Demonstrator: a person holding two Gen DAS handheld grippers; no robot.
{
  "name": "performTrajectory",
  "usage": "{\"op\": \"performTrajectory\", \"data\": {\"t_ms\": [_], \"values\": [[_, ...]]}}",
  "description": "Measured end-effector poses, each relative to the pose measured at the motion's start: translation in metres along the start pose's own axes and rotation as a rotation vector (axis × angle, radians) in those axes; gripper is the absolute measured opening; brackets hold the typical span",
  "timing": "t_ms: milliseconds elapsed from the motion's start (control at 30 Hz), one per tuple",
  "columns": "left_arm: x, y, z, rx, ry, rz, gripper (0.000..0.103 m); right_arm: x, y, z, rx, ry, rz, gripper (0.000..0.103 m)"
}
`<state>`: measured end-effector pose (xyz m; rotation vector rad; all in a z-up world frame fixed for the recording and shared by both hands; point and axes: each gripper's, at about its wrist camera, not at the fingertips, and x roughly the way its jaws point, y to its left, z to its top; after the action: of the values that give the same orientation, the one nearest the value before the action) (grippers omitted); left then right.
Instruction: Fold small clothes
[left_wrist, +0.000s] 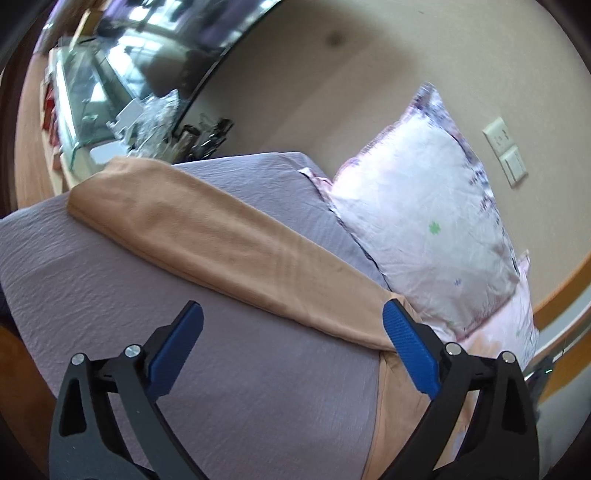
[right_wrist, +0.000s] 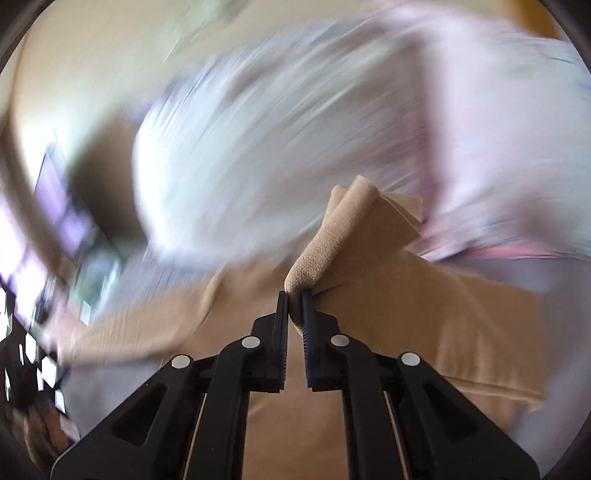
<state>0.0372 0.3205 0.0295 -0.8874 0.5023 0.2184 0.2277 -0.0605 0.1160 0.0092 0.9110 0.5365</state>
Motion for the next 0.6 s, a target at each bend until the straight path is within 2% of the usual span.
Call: {"op": "performTrajectory", "data": {"t_ms": [33, 67, 133, 200, 267, 433, 600], "values": [[-0.001, 0.006, 0.003, -0.033, 0.0, 0.006, 0.094, 0.022, 0.021, -0.007, -0.043, 0.088, 0.038, 0.009], [-0.003, 0.012, 0.003, -0.053, -0.001, 0.01, 0.092, 0.029, 0.033, -0.015, -0.066, 0.12, 0.044, 0.009], [-0.005, 0.026, 0.01, -0.12, -0.003, 0.019, 0.091, 0.028, 0.042, -0.021, -0.09, 0.115, 0.057, 0.017], [-0.004, 0.039, 0.016, -0.183, 0.0, 0.034, 0.089, 0.008, 0.033, -0.021, -0.067, 0.046, 0.062, 0.052], [0.001, 0.052, 0.022, -0.258, 0.017, 0.044, 0.084, -0.014, 0.015, -0.021, -0.027, -0.022, 0.058, 0.066], [0.006, 0.065, 0.034, -0.373, 0.032, 0.075, 0.081, -0.05, -0.013, -0.046, 0.067, -0.067, 0.07, 0.069], [0.013, 0.078, 0.044, -0.446, 0.044, 0.075, 0.068, -0.057, -0.03, -0.06, 0.118, -0.073, 0.11, 0.069]]}}
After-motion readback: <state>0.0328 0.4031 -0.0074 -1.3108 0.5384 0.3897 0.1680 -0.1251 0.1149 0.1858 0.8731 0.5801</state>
